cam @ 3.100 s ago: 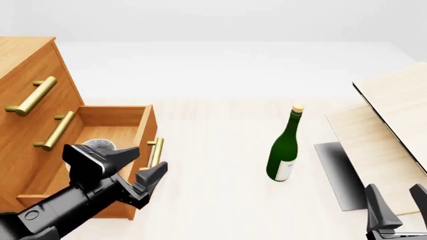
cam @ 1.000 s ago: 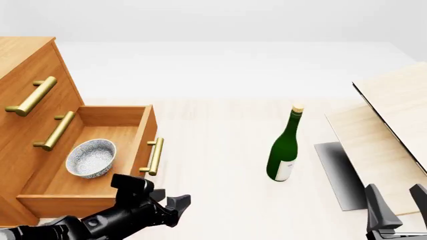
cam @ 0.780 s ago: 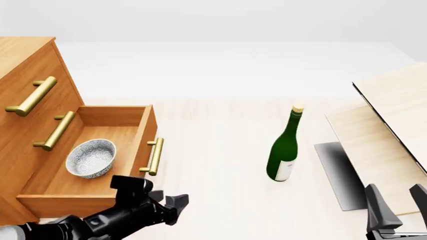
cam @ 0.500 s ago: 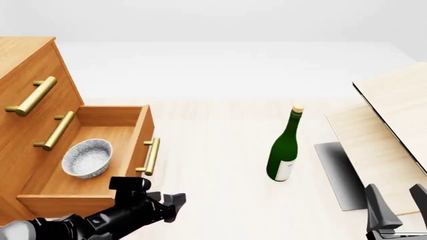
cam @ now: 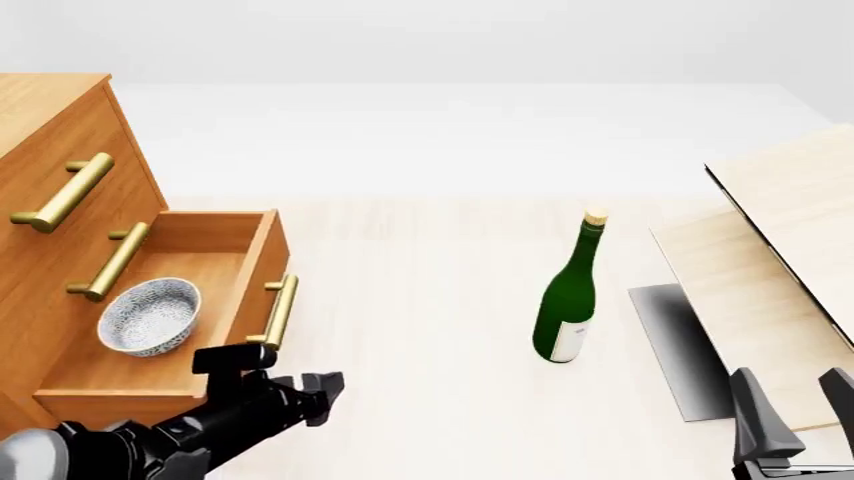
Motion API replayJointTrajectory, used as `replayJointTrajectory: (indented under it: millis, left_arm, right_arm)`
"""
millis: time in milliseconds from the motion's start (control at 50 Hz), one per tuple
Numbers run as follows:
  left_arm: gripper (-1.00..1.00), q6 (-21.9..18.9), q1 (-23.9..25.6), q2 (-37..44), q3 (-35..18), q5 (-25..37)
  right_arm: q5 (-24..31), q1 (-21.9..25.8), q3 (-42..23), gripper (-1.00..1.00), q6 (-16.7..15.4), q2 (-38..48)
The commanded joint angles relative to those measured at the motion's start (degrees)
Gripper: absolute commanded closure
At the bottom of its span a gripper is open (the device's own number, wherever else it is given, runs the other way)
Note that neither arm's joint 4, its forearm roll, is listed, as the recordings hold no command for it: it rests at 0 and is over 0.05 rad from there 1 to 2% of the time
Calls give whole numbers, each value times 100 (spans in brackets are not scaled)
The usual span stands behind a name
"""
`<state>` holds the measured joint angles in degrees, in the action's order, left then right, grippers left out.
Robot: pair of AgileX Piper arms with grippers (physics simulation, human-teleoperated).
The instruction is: Put the bowl in the bottom drawer of the cabinet and close it.
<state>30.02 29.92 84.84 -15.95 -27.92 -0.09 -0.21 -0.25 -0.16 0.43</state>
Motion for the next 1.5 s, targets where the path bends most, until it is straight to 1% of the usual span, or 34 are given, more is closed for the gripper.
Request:
replayJointTrajectory:
  millis: [20, 660, 760, 980, 1040, 1500]
  left_arm:
    - [-100, -164, -381, -65, 17, 77]
    - [-100, -451, -977, -42, 76, 129]
    - [-100, -537, -1166, -93, 99, 160]
    - [-100, -643, -1384, -139, 167, 186]
    - [-100, -704, -1544, -157, 186, 191]
    - [-100, -907, -2061, -262, 306, 230]
  right_arm:
    - [0, -1, 0, -100, 0, 0]
    - [0, 1, 0, -100, 1, 0]
    - [0, 0, 0, -100, 0, 0]
    - [0, 0, 0, -100, -1, 0]
    - [0, 1, 0, -100, 1, 0]
    - [0, -1, 0, -100, 0, 0]
